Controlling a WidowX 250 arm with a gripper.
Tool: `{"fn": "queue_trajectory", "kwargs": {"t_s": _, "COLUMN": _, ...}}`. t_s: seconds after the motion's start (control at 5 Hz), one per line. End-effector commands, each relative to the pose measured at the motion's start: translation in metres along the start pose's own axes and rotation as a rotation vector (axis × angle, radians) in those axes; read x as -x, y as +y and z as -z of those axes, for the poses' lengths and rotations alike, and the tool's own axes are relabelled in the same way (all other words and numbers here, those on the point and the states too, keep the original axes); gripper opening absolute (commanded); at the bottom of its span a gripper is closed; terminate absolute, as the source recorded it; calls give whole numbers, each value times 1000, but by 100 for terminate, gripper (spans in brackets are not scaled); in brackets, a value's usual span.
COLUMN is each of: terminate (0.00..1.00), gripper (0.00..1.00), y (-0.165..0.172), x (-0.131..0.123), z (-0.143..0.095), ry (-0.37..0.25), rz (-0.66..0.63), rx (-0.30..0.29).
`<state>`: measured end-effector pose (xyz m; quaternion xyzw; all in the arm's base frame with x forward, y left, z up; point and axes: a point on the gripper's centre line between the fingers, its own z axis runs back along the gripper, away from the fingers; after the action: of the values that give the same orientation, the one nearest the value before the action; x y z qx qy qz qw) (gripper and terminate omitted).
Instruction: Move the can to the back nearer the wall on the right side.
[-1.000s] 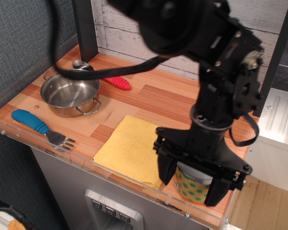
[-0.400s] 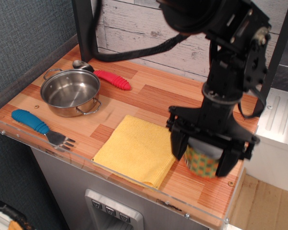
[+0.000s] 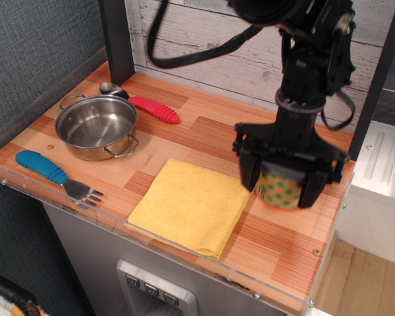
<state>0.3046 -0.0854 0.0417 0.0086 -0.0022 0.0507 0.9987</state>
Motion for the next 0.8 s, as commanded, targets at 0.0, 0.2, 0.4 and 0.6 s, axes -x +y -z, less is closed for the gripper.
{"fn": "queue_trajectory", "kwargs": {"t_s": 0.0, "terminate": 0, "gripper": 100, "y": 4, "x": -33, "z": -10, "ry": -63, "rz": -17, "rx": 21}}
{"fn": "queue_trajectory", "kwargs": {"t_s": 0.2, "terminate": 0, "gripper": 100, "y": 7, "x": -46, "z": -11, "ry": -73, "rz": -28, "rx": 28}}
{"fn": "queue_trajectory", "kwargs": {"t_s": 0.4, "terminate": 0, "gripper": 100, "y": 9, "x": -56, "z": -14, "ry": -88, "rz": -32, "rx": 44}}
{"fn": "queue_trajectory", "kwargs": {"t_s": 0.6, "terminate": 0, "gripper": 100, "y": 10, "x": -65, "z": -15, "ry": -107, "rz": -42, "rx": 26}}
